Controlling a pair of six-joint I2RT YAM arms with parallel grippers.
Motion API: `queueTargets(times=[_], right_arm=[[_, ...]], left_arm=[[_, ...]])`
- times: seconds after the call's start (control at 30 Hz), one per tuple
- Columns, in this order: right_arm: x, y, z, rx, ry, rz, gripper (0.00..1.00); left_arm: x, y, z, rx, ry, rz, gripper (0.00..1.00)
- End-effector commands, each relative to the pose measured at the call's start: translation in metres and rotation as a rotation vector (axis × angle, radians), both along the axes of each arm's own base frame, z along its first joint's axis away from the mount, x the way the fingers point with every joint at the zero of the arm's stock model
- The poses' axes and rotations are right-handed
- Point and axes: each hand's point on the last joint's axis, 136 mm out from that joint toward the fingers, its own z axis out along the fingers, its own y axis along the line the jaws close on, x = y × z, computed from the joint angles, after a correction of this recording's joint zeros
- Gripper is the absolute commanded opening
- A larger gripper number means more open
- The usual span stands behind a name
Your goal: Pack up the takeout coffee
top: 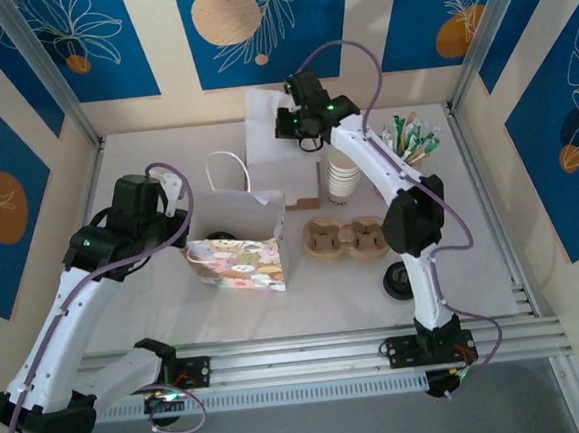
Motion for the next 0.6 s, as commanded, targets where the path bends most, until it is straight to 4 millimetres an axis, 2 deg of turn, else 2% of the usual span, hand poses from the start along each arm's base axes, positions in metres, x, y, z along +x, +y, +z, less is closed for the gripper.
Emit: queueTargets(times=[0.0, 0.2, 0.3, 0.43, 0.47, 0.5, 0.57], right_arm=[[-0.019, 0.000, 0.060, 0.062, -0.114, 0.061, 0.00], [-0.062, -0.010, 0.142, 0.066, -0.374, 0.117, 0.00], [-0.088, -0.011, 0.170, 0.046, -0.537, 0.149, 0.00], [-0.131, -0.007, 0.205, 0.036, -0.755, 0.221, 0.00], [-0.142, -0.005, 0.208, 0.034, -0.798, 0.250, 0.00], [-0.153, -0.001, 0.212, 0.033, -0.840, 0.287, 0.00], [-0.172, 0.007, 0.215, 0.029, -0.899, 0.356, 0.00]], left_arm=[[-0.004, -0.009, -0.003, -0.042, 0.016, -0.025, 0.02], [-0.004, -0.011, -0.002, -0.052, 0.015, -0.031, 0.03], [-0.004, -0.012, -0.003, -0.057, 0.018, -0.036, 0.03], [-0.004, -0.012, -0.003, -0.056, 0.021, -0.037, 0.03], [-0.004, -0.013, -0.003, -0.059, 0.022, -0.040, 0.03], [-0.004, -0.014, -0.002, -0.064, 0.019, -0.046, 0.06], [-0.004, -0.015, 0.000, -0.072, 0.011, -0.044, 0.19]])
